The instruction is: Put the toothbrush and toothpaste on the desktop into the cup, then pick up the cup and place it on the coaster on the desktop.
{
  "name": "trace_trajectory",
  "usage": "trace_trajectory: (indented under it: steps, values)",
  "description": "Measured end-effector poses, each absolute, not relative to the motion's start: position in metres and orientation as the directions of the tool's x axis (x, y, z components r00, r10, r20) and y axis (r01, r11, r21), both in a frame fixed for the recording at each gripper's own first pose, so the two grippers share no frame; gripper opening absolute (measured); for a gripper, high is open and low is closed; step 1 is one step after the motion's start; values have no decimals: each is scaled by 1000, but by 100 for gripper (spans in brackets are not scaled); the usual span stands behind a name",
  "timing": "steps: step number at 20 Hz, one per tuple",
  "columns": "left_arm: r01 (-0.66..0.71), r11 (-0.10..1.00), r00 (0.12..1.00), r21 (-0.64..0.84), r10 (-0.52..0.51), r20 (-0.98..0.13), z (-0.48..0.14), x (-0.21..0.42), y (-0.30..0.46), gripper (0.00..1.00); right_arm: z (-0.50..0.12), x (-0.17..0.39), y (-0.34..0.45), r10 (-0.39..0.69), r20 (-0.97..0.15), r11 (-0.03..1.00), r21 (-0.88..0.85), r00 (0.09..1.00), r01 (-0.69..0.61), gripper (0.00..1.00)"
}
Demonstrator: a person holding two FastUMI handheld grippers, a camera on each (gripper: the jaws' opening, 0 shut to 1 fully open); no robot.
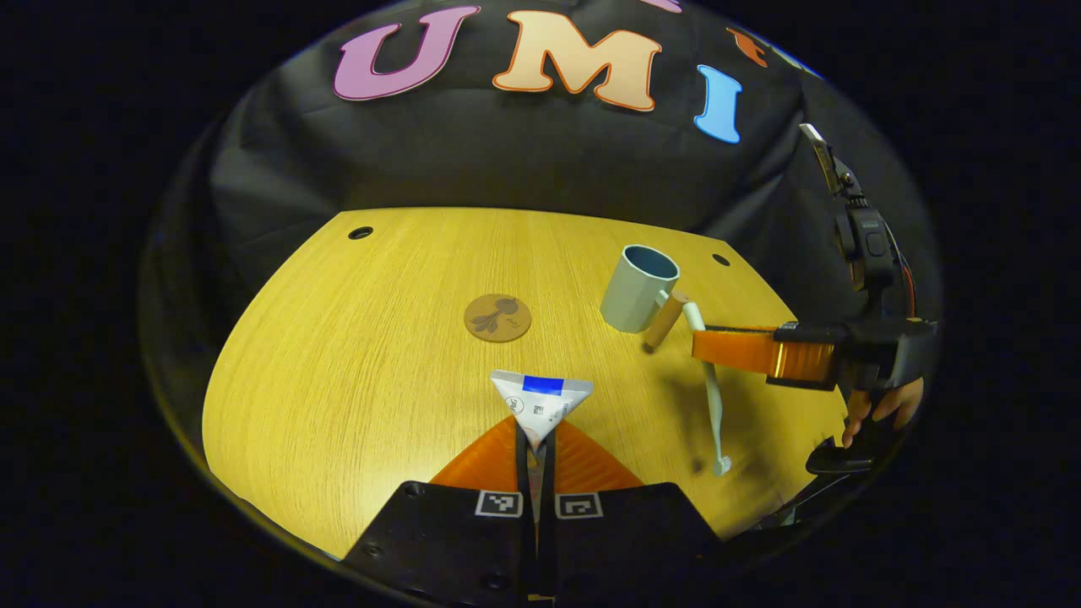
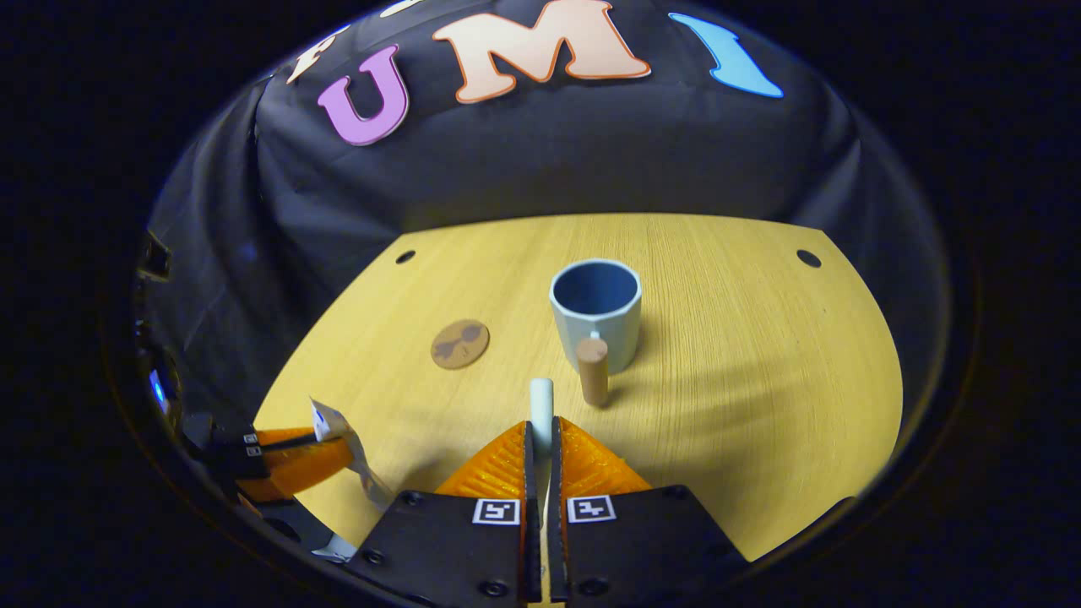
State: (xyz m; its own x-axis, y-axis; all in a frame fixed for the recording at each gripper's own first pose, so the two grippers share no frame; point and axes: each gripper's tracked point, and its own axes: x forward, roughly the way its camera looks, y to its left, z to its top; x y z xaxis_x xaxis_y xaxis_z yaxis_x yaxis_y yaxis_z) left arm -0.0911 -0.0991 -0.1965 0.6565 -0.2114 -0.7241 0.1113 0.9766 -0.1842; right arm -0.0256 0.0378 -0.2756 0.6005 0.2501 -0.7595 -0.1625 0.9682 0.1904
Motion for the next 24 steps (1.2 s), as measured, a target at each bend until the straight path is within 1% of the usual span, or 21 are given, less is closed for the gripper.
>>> trace_trajectory:
  steps: [5, 11, 16, 20, 22, 24]
  values:
    - [115, 971, 708, -208, -227, -669, -169, -80, -101, 0, -242, 15, 41, 270, -687, 963, 210, 675, -171, 6]
    - [115, 970, 723, -216, -231, -651, -151, -77, -102, 0, -211, 69, 43, 271, -601, 961, 208, 752, -181, 6]
    - [98, 973, 728, -208, -212, -652, -147, -79, -101, 0, -194, 122, 33, 225, -506, 969, 206, 833, -136, 6]
    - [77, 976, 730, -202, -193, -655, -146, -80, -99, 0, -180, 160, 21, 177, -386, 973, 206, 905, -103, 6]
    - [66, 975, 728, -212, -192, -658, -146, -80, -100, 0, -183, 172, 17, 156, -359, 976, 199, 920, -88, 6]
    - [57, 975, 727, -214, -188, -660, -145, -80, -100, 0, -190, 180, 14, 139, -356, 981, 177, 924, -79, 6]
